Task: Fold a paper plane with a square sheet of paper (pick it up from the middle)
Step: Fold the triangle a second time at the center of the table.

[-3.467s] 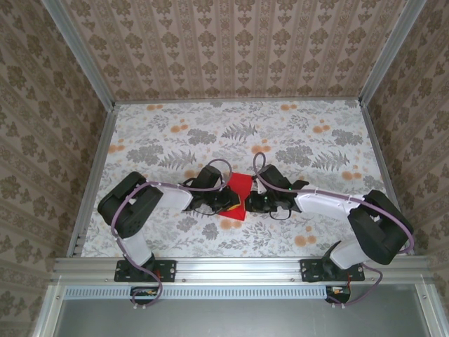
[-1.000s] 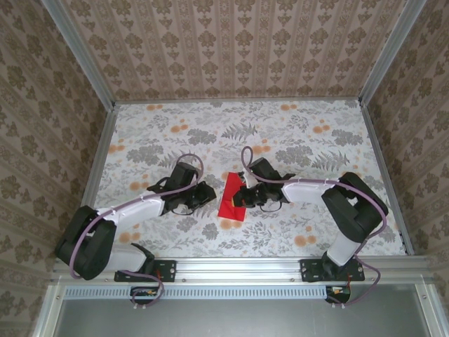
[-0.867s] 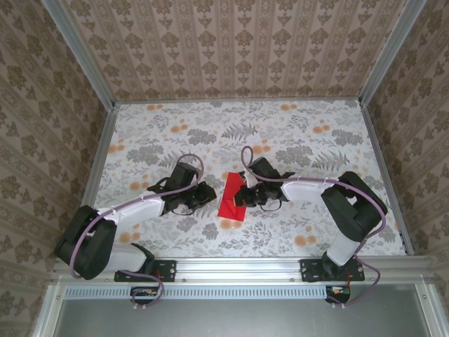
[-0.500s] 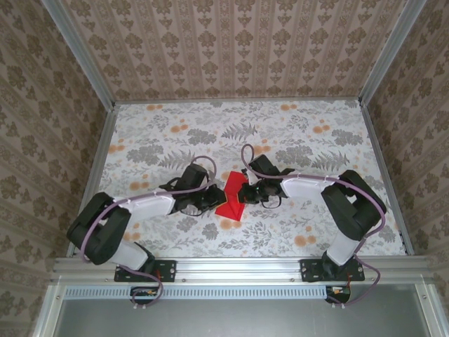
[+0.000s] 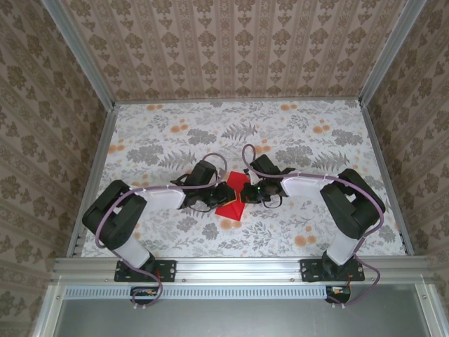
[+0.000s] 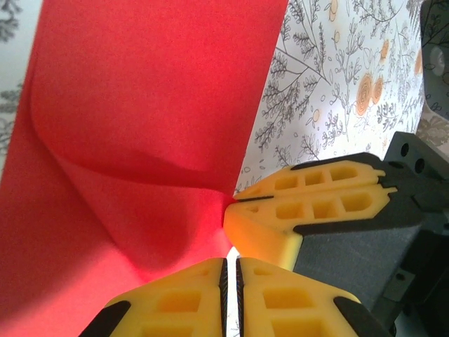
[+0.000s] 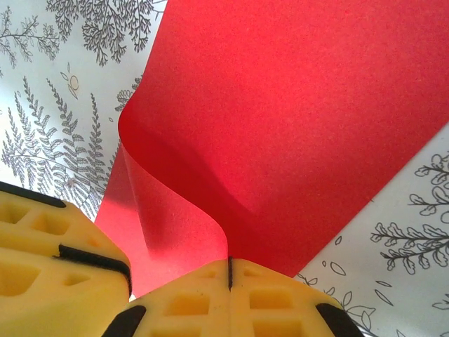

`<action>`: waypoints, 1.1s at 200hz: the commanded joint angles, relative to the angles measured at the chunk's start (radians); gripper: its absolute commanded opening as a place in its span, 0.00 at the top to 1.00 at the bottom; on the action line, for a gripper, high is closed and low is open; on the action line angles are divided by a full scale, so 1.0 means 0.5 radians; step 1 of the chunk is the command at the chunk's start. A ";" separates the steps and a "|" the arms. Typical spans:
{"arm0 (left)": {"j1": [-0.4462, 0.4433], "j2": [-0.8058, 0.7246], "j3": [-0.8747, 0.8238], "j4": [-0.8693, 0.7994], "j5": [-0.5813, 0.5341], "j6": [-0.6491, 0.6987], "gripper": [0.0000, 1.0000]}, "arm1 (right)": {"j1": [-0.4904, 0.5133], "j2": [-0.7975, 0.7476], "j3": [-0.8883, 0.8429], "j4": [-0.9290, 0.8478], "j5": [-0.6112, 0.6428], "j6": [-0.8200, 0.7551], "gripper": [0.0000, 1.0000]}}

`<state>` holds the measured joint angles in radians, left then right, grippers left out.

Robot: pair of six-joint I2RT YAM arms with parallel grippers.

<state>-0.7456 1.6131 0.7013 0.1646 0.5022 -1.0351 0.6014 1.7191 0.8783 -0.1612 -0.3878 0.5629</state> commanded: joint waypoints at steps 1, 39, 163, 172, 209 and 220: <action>-0.015 0.046 0.077 -0.019 0.026 0.042 0.87 | -0.021 0.037 0.041 -0.034 0.042 -0.049 0.97; -0.015 0.104 0.094 -0.013 0.025 0.043 0.87 | -0.028 0.057 0.036 -0.024 0.033 -0.059 0.96; -0.018 0.183 0.121 -0.008 0.034 0.045 0.87 | -0.043 0.111 0.043 -0.018 0.038 -0.064 0.96; -0.016 0.183 0.120 -0.006 0.036 0.045 0.87 | -0.043 0.117 0.044 -0.018 0.034 -0.067 0.96; -0.017 0.170 0.117 0.014 0.036 0.049 0.87 | -0.044 0.137 0.049 -0.020 0.029 -0.074 0.96; -0.018 0.172 0.116 0.011 0.032 0.050 0.87 | -0.043 0.141 0.049 -0.023 0.030 -0.074 0.96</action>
<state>-0.7467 1.6955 0.7368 0.1654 0.5056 -1.0348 0.5846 1.7565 0.8848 -0.1600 -0.3885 0.5468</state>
